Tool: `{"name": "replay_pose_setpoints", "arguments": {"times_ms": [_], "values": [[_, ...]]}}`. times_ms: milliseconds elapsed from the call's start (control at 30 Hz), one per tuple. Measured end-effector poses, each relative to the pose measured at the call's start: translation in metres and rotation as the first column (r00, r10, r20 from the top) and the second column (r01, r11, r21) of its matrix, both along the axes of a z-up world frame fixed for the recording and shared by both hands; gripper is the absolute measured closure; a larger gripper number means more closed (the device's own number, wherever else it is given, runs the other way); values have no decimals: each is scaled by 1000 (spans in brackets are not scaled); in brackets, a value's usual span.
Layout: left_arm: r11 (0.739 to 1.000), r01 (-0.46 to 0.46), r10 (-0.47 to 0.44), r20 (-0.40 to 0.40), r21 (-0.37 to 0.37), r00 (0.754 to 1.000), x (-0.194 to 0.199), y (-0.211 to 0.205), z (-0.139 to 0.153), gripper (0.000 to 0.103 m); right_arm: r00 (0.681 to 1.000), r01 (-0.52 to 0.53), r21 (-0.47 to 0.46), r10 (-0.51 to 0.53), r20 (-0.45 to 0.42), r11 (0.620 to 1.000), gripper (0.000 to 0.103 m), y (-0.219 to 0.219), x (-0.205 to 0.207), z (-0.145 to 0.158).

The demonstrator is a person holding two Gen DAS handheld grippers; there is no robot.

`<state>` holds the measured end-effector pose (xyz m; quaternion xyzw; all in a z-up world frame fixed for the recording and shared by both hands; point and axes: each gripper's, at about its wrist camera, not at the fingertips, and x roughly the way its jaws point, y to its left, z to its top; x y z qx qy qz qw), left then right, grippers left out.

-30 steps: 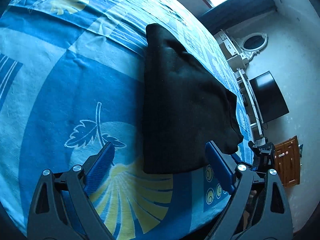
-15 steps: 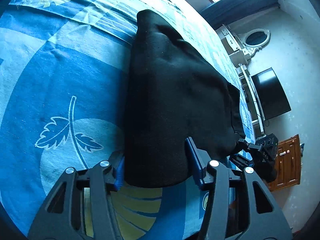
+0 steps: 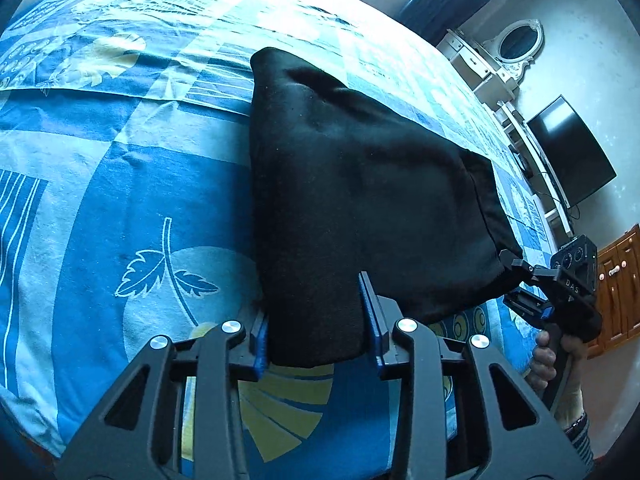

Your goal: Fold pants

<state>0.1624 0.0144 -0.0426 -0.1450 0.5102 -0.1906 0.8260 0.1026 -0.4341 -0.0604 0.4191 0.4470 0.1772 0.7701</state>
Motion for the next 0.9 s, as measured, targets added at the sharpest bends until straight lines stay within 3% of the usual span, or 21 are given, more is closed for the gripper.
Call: {"name": "replay_pose_setpoints", "arguments": {"times_ms": [600, 767, 800, 900], "values": [[999, 11, -11, -2, 31, 1000, -20, 8, -1, 67, 1000, -24, 19, 24, -7, 1000, 67, 8, -22, -7], [1000, 5, -5, -2, -6, 1000, -16, 15, -7, 55, 1000, 5, 54, -4, -27, 999, 49, 3, -24, -17], [1000, -4, 4, -2, -16, 1000, -15, 18, -8, 50, 1000, 8, 68, -7, -25, 998, 43, 2, -25, -18], [1000, -15, 15, 15, -16, 1000, -18, 20, -9, 35, 1000, 12, 77, -11, -10, 997, 38, 2, -28, -17]]}}
